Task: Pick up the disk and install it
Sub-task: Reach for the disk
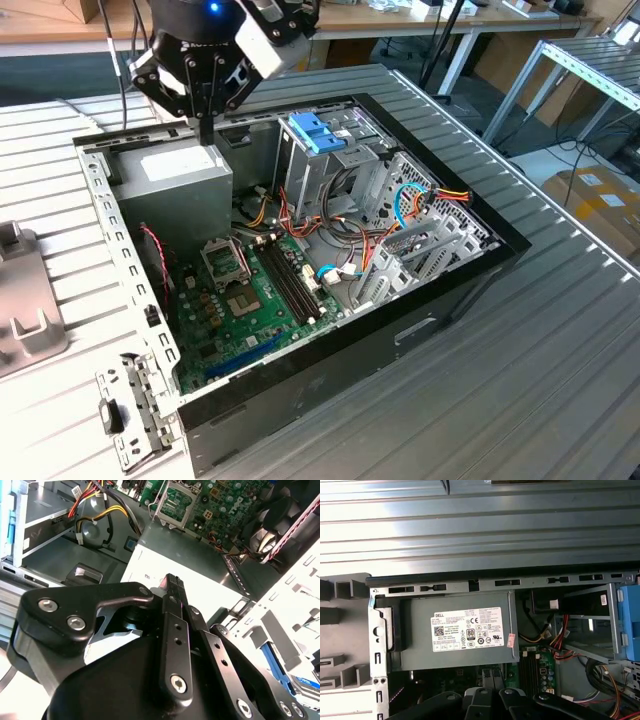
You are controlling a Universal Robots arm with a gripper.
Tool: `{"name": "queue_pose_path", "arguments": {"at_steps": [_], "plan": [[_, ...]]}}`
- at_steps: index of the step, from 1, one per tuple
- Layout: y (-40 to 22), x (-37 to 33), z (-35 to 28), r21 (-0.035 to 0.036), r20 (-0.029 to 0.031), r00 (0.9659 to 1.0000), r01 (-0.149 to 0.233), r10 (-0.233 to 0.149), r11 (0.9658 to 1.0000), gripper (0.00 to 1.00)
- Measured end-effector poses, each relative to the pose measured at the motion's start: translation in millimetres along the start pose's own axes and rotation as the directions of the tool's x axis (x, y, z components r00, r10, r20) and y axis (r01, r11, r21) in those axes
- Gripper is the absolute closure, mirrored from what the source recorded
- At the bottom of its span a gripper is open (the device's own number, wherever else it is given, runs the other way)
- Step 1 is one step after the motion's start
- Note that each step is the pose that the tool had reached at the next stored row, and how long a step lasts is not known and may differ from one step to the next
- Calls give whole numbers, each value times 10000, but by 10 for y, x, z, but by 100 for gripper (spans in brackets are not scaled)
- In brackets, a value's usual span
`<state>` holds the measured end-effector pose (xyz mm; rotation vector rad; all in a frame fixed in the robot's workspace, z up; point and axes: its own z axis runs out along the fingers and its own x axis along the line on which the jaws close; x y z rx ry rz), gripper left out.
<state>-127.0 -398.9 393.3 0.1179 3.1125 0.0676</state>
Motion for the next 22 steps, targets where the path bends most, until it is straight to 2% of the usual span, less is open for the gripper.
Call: {"name": "queue_pose_path", "arguments": {"at_steps": [22], "plan": [[-3, 42, -1, 0, 0, 10000, 0, 0, 10000, 89]]}}
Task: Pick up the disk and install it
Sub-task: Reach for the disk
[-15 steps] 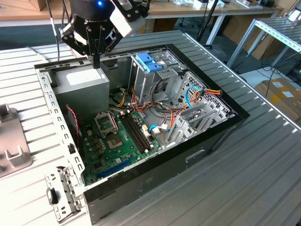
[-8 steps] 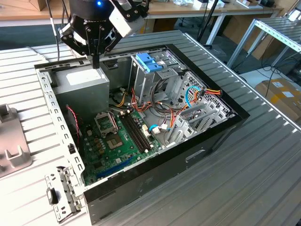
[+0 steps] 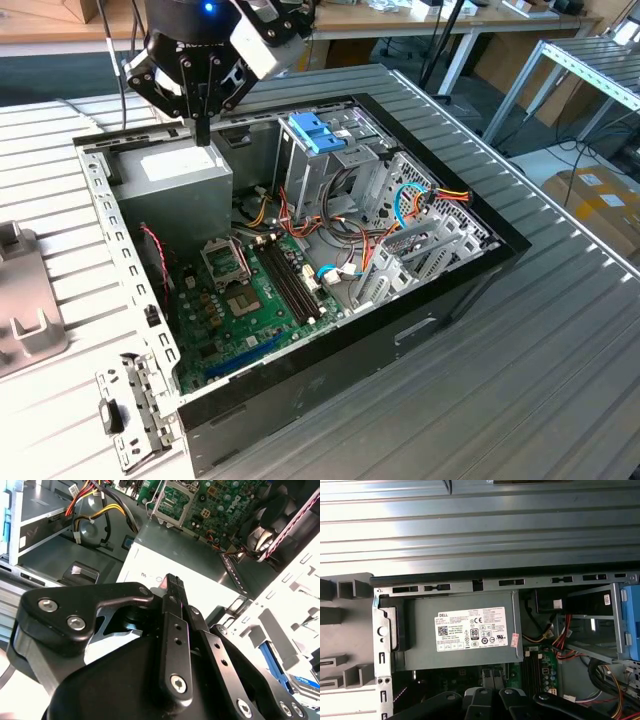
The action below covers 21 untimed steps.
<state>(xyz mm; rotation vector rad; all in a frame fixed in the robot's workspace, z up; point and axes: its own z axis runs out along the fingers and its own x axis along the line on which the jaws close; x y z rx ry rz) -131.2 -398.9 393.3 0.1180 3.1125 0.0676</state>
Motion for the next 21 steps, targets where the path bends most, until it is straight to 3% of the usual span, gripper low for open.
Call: {"name": "queue_pose_path", "arguments": {"at_steps": [21], "plan": [[-4, 49, -1, 0, -1, 10000, 0, 0, 10000, 89]]}}
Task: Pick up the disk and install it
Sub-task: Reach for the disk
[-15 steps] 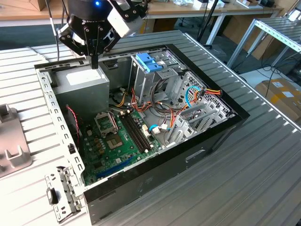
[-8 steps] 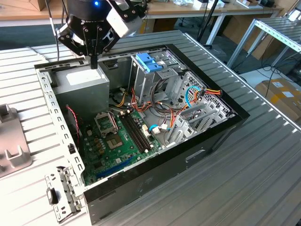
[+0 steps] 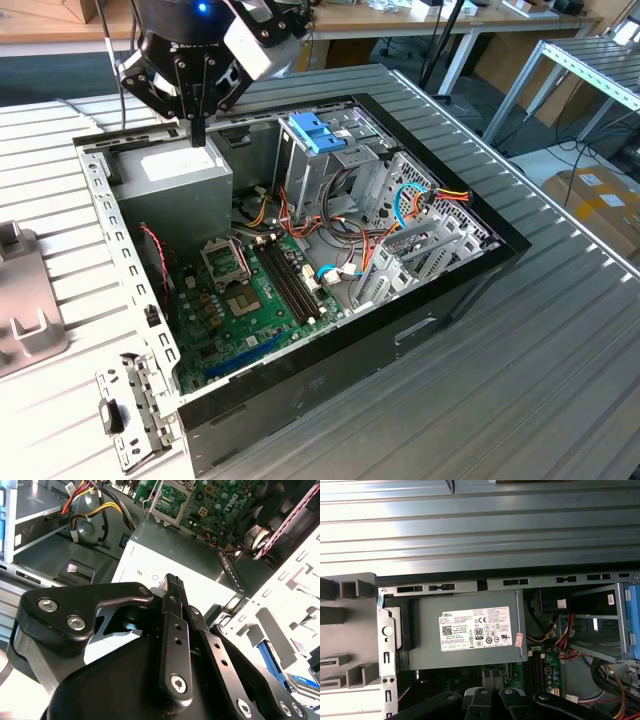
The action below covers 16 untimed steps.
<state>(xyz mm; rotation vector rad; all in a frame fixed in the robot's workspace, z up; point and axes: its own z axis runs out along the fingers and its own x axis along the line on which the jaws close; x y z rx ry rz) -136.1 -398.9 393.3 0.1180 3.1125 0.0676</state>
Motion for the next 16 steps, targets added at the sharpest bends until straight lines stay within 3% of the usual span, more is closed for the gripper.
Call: {"name": "queue_pose_path", "arguments": {"at_steps": [16], "plan": [[-3, 40, -1, 1, 0, 10000, 0, 0, 10000, 89]]}}
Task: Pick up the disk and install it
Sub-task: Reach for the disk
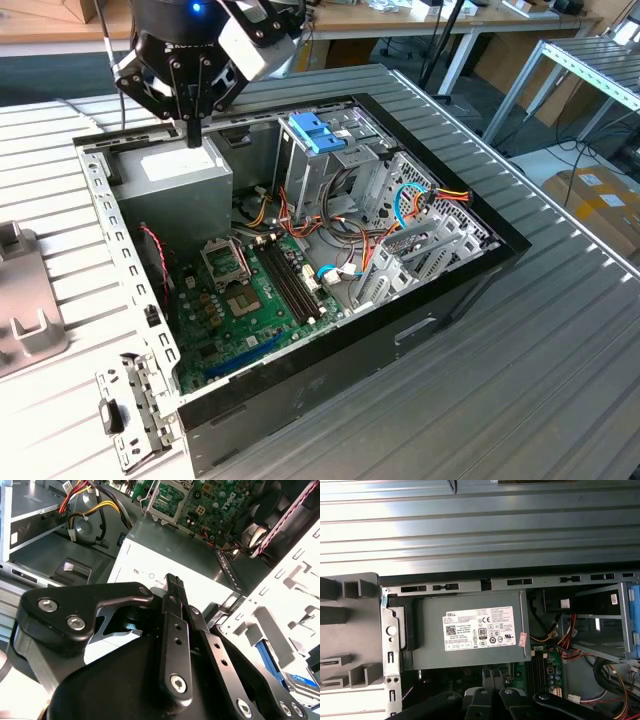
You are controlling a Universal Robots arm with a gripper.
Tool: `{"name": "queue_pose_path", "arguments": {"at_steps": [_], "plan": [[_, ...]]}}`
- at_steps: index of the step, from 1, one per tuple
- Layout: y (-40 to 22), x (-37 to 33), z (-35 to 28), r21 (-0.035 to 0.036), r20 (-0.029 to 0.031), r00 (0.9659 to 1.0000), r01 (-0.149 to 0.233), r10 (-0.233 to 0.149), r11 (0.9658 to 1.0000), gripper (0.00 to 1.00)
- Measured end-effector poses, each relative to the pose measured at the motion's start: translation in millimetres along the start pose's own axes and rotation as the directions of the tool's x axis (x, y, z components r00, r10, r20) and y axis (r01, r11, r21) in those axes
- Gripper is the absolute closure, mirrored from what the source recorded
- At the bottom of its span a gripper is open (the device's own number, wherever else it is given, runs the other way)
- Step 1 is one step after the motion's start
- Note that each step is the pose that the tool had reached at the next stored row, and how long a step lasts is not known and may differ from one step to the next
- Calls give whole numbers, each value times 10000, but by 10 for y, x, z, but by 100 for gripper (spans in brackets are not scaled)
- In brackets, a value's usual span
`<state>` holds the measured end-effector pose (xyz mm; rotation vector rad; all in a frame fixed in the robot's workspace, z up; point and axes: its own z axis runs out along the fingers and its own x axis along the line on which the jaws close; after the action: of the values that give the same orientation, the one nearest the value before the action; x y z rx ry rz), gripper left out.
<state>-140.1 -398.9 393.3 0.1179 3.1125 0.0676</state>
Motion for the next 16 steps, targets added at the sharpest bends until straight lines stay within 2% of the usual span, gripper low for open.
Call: {"name": "queue_pose_path", "arguments": {"at_steps": [16], "plan": [[-3, 38, -1, 0, 0, 10000, 0, 0, 10000, 89]]}}
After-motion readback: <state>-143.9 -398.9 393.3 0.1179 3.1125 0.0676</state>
